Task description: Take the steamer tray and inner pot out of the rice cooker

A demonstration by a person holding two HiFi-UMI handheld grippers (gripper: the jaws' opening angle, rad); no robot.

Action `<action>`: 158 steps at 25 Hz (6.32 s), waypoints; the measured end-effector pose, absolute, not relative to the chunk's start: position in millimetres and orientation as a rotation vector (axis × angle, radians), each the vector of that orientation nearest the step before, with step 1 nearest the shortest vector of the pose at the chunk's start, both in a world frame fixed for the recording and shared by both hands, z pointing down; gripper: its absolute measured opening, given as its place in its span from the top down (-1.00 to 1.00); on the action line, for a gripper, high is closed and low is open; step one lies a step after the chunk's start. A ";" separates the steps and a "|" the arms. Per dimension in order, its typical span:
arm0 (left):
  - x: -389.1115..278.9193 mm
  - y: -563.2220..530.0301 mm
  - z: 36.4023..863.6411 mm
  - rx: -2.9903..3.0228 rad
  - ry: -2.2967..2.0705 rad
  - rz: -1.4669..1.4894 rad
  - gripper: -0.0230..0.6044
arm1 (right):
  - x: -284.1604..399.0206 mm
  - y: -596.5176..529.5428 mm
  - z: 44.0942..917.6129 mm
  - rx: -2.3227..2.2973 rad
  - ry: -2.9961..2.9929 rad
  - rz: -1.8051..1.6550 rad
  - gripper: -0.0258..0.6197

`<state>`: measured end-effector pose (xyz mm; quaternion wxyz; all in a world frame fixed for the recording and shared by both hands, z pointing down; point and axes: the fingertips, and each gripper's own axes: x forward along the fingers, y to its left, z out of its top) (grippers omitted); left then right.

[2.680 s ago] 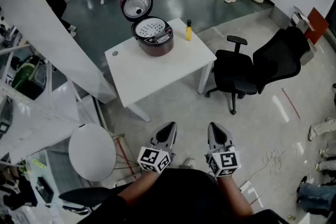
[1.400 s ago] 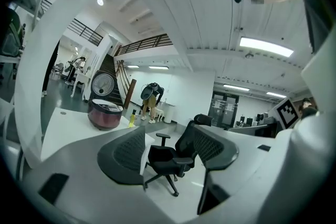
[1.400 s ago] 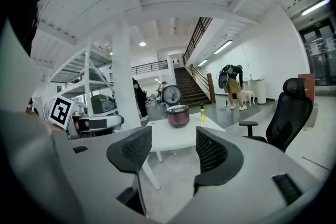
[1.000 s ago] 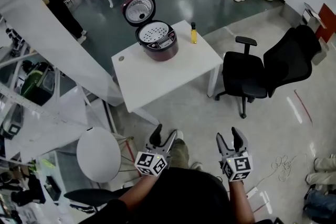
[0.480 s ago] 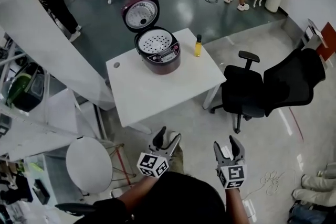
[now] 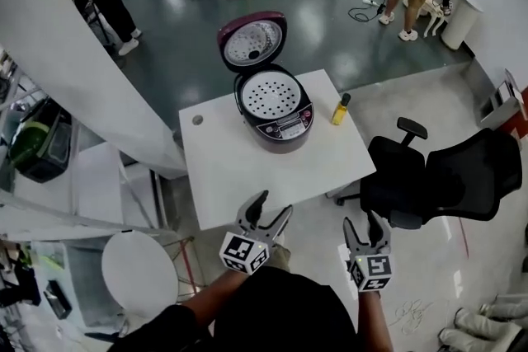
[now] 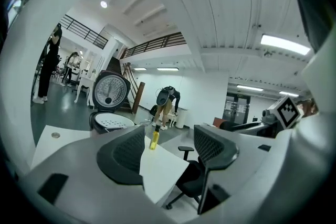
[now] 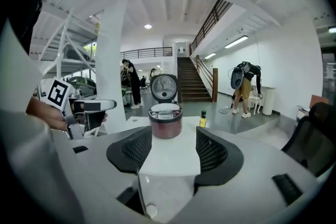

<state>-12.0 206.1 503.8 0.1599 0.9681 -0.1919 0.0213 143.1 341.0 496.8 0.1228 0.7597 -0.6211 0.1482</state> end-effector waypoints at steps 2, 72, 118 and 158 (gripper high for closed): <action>-6.9 184.4 510.6 2.748 -0.557 0.078 0.07 | 143.4 311.1 495.7 2.190 -1.828 0.425 0.21; 77.1 -196.7 656.0 2.307 -1.122 0.641 0.04 | 267.4 -180.5 647.0 1.452 -2.035 0.617 0.21; 67.9 -217.7 662.4 2.341 -1.272 0.974 0.65 | 263.4 -202.9 679.7 1.244 -1.810 0.323 0.51; 83.8 -235.8 669.2 2.370 -1.178 0.941 0.43 | 254.8 -219.3 593.3 1.658 -2.307 0.507 0.88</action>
